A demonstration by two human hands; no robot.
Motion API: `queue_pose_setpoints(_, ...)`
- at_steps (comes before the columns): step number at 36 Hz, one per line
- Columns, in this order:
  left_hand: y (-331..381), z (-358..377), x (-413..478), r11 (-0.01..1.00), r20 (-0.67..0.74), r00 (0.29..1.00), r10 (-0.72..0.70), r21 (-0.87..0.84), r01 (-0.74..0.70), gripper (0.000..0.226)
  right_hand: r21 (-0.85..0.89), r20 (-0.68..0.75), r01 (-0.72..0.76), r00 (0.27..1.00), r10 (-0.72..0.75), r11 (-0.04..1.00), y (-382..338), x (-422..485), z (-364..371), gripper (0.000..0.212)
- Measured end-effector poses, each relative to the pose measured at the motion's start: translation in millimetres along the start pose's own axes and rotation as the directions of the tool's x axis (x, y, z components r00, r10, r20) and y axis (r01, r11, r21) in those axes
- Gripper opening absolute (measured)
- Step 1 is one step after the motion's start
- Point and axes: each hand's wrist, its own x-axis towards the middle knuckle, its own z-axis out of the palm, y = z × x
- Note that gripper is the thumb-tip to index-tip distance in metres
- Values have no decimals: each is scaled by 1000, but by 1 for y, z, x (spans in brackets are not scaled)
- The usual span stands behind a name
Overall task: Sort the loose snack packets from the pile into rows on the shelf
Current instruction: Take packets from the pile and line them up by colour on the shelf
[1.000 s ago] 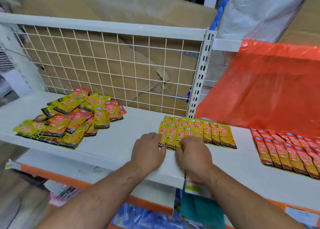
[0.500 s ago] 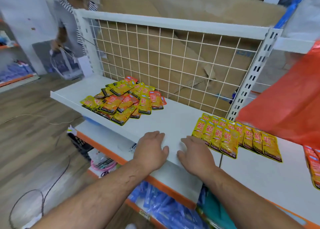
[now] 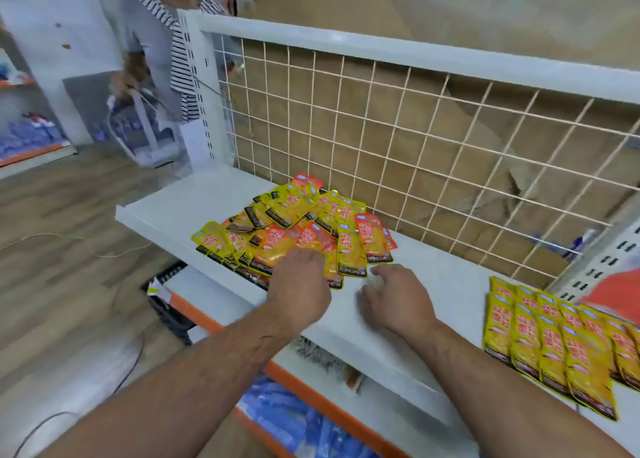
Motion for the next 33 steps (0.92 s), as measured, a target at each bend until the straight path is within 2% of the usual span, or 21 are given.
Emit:
queue_pose_setpoints(3,-22,-7,21,990,32,999,6,138,-10,37,64,-39,-38,998,40,997,-16,20,6,21)
queue_pose_setpoints(6,-36,-10,36,985,-2,997,-78,157,78,40,147,-39,-39,998,46,988,-29,35,16,13)
queue_pose_setpoints(10,-51,-11,44,979,-2,987,-160,131,159,51,274,-21,-77,996,86,959,-52,50,27,19)
queue_pose_setpoints(17,-69,-7,53,984,114,986,-125,139,109,61,326,44,-197,980,193,925,-82,78,35,25)
queue_pose_setpoints(20,-71,-8,53,991,133,984,-117,88,106,58,411,85,-288,957,278,865,-86,87,35,27)
queue_pose_setpoints(24,-72,-11,52,995,116,988,-99,39,95,53,585,175,-378,923,343,718,-90,89,39,40)
queue_pose_setpoints(27,-70,-15,52,990,89,988,-124,-61,130,52,622,217,-396,916,337,675,-90,87,41,32)
queue_pose_setpoints(33,-56,-22,48,920,68,979,-192,-335,204,64,717,274,-397,916,292,573,-82,80,32,47)
